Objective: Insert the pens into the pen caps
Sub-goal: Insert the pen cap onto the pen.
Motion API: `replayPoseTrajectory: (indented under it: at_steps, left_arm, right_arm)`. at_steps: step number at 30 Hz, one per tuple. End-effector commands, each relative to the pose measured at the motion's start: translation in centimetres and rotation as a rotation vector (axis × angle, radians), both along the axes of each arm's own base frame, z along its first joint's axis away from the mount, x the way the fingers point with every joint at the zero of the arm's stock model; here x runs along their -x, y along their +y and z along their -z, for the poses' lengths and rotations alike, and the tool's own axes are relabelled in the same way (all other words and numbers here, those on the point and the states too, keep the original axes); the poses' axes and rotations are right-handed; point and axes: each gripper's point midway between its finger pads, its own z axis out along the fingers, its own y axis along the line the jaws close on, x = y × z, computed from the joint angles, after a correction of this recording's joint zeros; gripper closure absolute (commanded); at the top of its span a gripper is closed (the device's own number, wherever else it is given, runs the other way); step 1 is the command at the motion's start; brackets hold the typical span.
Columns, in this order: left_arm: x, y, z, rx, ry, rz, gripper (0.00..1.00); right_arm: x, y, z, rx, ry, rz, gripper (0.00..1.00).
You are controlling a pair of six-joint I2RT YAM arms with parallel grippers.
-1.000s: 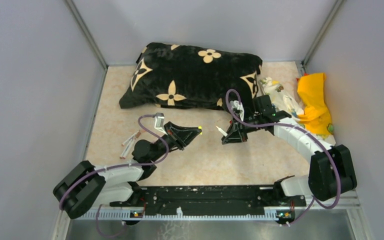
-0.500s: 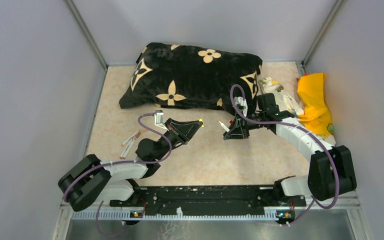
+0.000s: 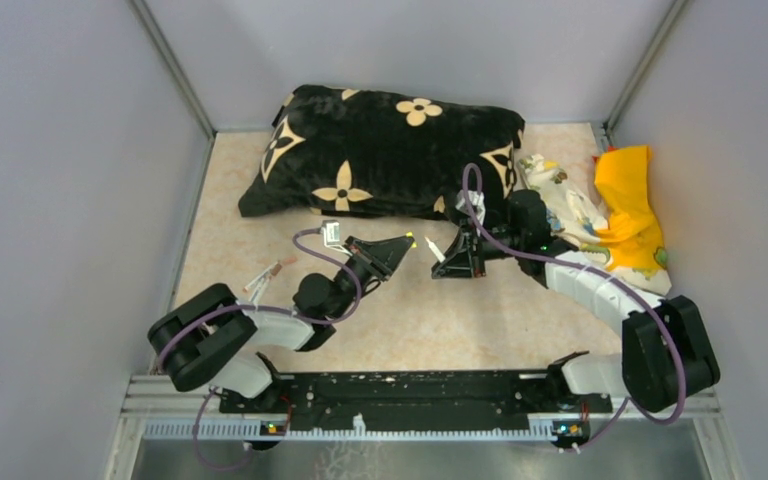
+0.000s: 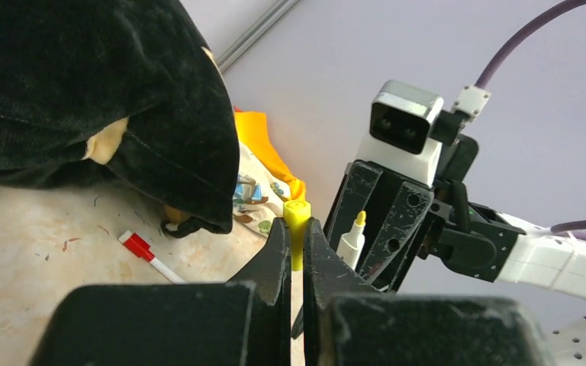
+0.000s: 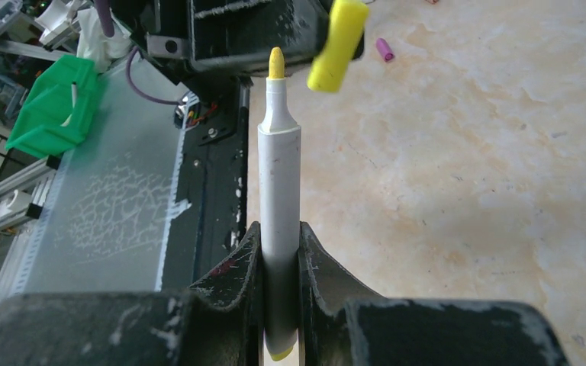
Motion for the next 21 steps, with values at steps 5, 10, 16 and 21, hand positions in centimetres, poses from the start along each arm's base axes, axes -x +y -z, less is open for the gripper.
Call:
replayPoseTrajectory:
  at_steps: [5,10,16,21]
  left_arm:
    - [0.1,0.8,-5.1,0.166,-0.127,-0.071,1.00]
    - [0.1,0.9,-5.5,0.187,-0.137,-0.089,1.00]
    - [0.0,1.4,-6.2,0.209,-0.166,-0.124,1.00]
    - [-0.3,1.7,-6.7,0.208,-0.181,-0.154,1.00]
  right_arm:
    - [-0.1,1.7,-1.6,-0.025,-0.010,0.034,1.00]
    - [-0.1,2.1,-1.1,-0.014,0.003,0.035,1.00]
    - [0.0,2.4,-0.4,0.000,0.019,0.037,1.00]
    - [-0.1,2.7,0.3,0.019,0.027,0.045,1.00]
